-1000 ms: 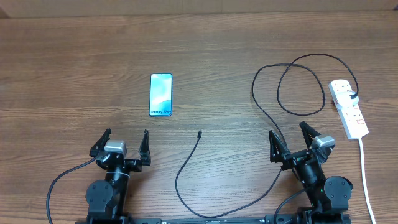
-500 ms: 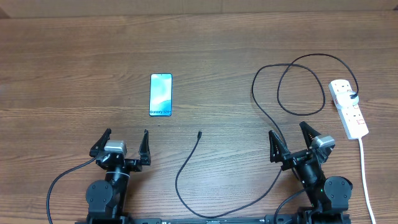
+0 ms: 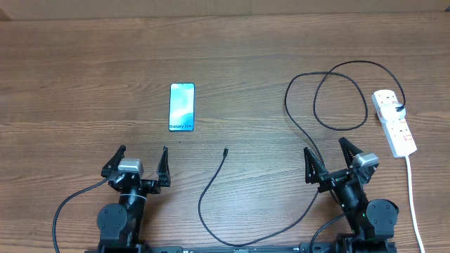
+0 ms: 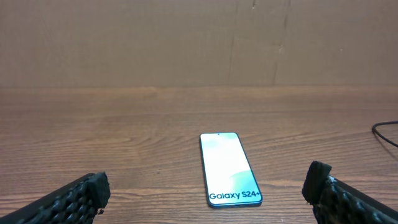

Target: Plug charger to phone and switch on socket

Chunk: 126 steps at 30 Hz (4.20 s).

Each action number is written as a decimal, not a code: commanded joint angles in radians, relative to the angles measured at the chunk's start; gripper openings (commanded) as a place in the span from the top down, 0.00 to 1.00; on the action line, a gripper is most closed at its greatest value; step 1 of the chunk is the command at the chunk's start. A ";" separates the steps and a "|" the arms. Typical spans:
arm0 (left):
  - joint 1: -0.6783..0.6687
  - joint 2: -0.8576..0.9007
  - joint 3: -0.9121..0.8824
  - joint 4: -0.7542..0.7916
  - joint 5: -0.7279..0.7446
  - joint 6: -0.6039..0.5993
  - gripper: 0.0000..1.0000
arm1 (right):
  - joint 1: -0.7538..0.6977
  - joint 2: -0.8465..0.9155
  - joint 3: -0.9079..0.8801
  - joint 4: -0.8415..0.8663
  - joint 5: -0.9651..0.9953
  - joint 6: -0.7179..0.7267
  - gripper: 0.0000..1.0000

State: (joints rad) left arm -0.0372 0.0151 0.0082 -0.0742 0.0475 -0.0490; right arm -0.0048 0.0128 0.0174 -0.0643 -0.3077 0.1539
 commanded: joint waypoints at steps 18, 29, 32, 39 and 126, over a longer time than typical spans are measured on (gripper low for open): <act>0.006 -0.010 -0.003 -0.001 -0.003 0.019 0.00 | 0.005 -0.011 -0.010 0.006 -0.001 0.002 0.00; 0.006 -0.010 -0.003 -0.001 -0.003 0.019 0.00 | 0.005 -0.011 -0.010 0.006 -0.001 0.002 0.00; 0.006 -0.010 -0.003 -0.001 -0.003 0.019 0.00 | 0.005 -0.011 -0.010 0.006 -0.001 0.002 0.00; 0.006 -0.010 -0.003 -0.001 -0.003 0.019 0.00 | 0.005 -0.011 -0.010 0.006 -0.001 0.002 0.00; -0.019 1.674 1.499 -1.355 0.358 -0.087 0.96 | 0.005 -0.010 -0.010 0.006 -0.001 0.002 0.00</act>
State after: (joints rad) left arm -0.0395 1.6623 1.4876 -1.4425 0.4267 -0.1242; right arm -0.0048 0.0128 0.0174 -0.0643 -0.3077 0.1566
